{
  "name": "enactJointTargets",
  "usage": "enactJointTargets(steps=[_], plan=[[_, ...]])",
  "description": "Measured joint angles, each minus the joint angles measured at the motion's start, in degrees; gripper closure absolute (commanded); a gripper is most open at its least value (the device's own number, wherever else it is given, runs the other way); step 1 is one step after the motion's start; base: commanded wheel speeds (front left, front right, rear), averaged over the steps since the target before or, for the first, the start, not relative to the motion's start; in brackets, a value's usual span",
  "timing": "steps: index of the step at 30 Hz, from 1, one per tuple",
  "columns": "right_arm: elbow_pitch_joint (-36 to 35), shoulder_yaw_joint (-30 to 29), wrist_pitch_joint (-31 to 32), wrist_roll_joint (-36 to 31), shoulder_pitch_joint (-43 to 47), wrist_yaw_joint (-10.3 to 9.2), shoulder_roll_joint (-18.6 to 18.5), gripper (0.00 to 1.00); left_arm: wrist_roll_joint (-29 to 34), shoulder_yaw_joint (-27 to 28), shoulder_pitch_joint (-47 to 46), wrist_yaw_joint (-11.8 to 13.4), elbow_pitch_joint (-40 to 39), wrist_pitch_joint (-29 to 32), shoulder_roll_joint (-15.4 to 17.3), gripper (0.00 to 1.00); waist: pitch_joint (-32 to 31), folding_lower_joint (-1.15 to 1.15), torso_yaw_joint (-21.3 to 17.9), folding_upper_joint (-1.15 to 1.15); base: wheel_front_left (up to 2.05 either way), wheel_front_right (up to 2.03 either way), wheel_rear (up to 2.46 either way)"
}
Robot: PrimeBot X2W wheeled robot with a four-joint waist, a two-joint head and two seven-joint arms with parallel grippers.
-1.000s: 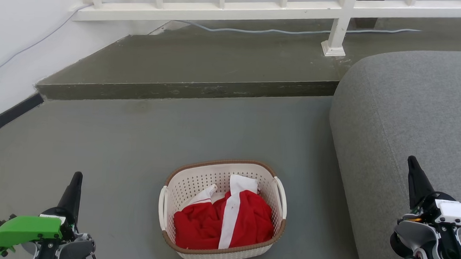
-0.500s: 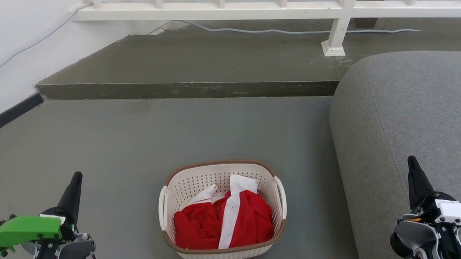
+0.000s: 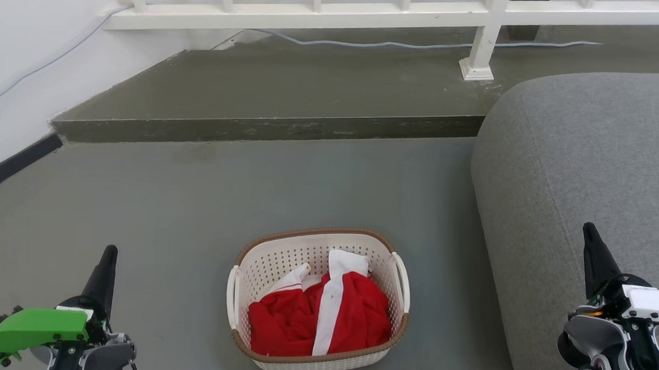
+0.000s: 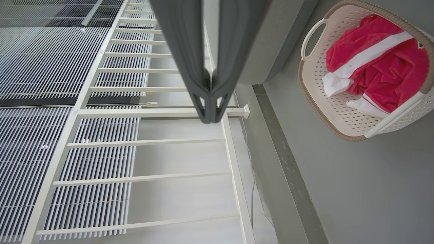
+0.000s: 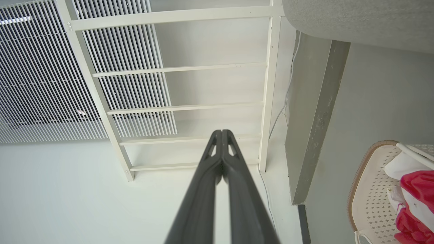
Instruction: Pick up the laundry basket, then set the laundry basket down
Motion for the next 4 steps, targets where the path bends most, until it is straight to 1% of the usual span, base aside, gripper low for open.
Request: enactJointTargets(steps=[4], plan=[[-0.01,-0.01,0.01,0.00,0.00,0.00,0.00,1.00,0.00,0.01,0.00,0.00,0.00,0.00,-0.01,1.00,0.00,0.00,0.00,0.00,0.00,0.00,0.00]])
